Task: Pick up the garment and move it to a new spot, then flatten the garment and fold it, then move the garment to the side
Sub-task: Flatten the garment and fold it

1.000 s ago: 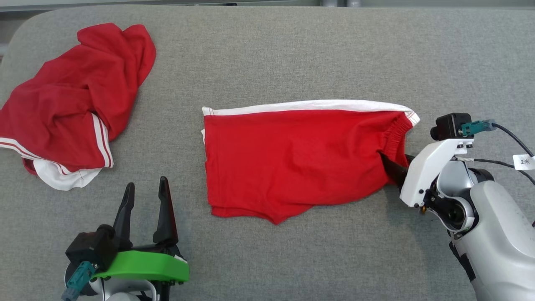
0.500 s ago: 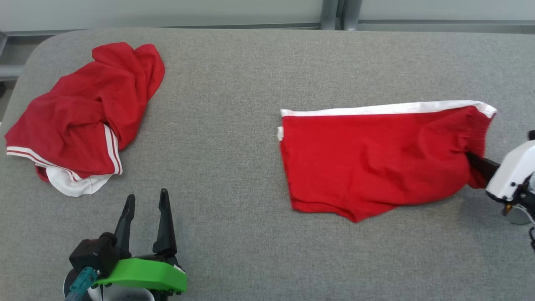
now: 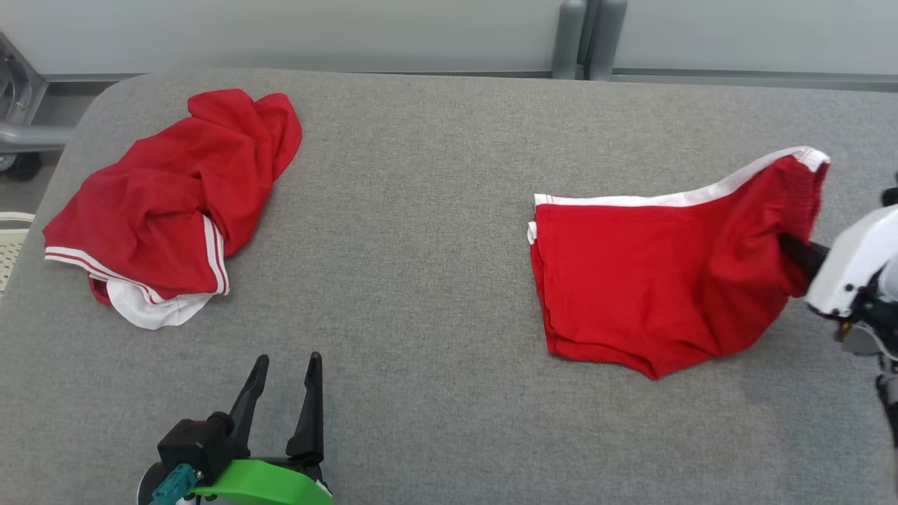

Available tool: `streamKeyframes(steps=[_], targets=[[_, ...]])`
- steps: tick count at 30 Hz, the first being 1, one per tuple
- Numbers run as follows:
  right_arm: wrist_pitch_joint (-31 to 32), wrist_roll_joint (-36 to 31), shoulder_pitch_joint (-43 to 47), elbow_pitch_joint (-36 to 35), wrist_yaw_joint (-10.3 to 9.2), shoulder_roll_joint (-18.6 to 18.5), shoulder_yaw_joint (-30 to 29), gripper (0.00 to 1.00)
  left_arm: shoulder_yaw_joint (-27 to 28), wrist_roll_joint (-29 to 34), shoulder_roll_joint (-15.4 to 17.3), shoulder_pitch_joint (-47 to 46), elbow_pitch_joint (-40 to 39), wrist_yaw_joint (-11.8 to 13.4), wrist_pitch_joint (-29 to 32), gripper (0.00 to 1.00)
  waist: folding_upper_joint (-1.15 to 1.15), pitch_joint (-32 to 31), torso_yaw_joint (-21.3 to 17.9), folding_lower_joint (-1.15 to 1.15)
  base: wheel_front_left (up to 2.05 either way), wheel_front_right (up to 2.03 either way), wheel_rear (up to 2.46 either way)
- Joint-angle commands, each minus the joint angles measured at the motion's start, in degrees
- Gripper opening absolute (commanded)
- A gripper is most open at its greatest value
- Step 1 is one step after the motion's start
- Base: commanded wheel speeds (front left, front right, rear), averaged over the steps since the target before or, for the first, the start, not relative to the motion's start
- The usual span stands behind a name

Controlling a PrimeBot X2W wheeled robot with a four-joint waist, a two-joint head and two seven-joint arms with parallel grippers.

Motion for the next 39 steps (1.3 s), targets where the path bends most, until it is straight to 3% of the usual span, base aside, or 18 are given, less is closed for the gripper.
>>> streamKeyframes(steps=[1, 7, 14, 15, 17, 18, 19, 20, 27, 32, 39], targets=[[1.70, -1.57, -0.45, -1.53, 0.03, 2.52, 0.81, 0.00, 0.17, 0.65, 0.03, -0.01, 0.60, -0.43, -0.32, 1.00, 0.46, -0.44, 0.54, 0.00, 0.00, 0.00, 0.00], [6.60, -9.66, -0.32, -5.77, 0.03, 12.39, 5.89, 0.00, 0.92, 1.62, -0.78, -0.66, 2.37, -1.50, -0.43, 1.00, 0.46, -0.55, 1.06, 0.00, 0.00, 0.00, 0.00], [3.50, -16.77, -1.71, -0.77, 0.03, 15.90, 9.75, 0.00, 1.20, 2.36, -2.06, -2.19, 4.00, -2.89, -0.50, 1.00, 0.46, 0.00, 2.52, 0.00, 0.00, 0.00, 0.00], [2.82, -17.13, -1.99, -0.10, 0.03, 15.98, 9.89, 0.20, 1.41, 2.46, -2.16, -2.36, 4.15, -2.87, -0.50, 1.00, 0.46, 0.07, 2.67, 0.00, 0.00, 0.00, 0.00], [1.68, -17.58, -2.44, 1.19, 0.03, 16.12, 10.75, 0.24, 1.81, 2.78, -2.48, -2.51, 4.43, -3.12, -0.47, 1.00, 0.46, 0.15, 2.87, 0.00, 0.00, 0.00, 0.00], [1.06, -17.73, -2.66, 1.78, 0.03, 16.15, 11.28, 0.32, 2.04, 2.82, -2.63, -2.50, 4.63, -3.21, -0.47, 1.00, 0.46, 0.19, 2.87, 0.00, 0.00, 0.00, 0.00], [0.24, -17.65, -2.93, 2.16, 0.03, 16.20, 11.95, 0.53, 2.27, 2.89, -2.81, -2.39, 4.79, -3.32, -0.47, 1.00, 0.46, 0.24, 2.81, 0.00, 0.00, 0.00, 0.00], [-0.82, -16.89, -3.23, 2.71, 0.03, 16.22, 12.38, 1.00, 2.44, 3.00, -3.03, -2.22, 4.95, -3.41, -0.47, 1.00, 0.46, 0.24, 2.71, 0.00, 0.00, 0.00, 0.00], [-6.62, -11.69, -4.78, 4.39, 0.03, 16.24, 16.85, 1.00, 2.91, 3.81, -3.84, -1.15, 5.84, -3.63, -0.48, 1.00, 0.46, -0.23, 1.55, 0.00, 0.00, 0.00, 0.00], [-10.60, -6.30, -4.15, 0.10, 0.03, 16.20, 18.45, 1.00, 3.68, 4.08, -3.79, -0.55, 5.72, -3.68, -0.48, 1.00, 0.46, -0.85, 0.45, 0.00, 0.00, 0.00, 0.00], [-8.77, -9.12, 1.58, -8.44, 0.03, 13.58, 11.76, 1.00, 4.96, 4.62, -4.13, 0.98, 3.77, -3.37, -0.48, 1.00, 0.46, -0.06, -1.27, 0.00, 0.00, 0.00, 0.00]])
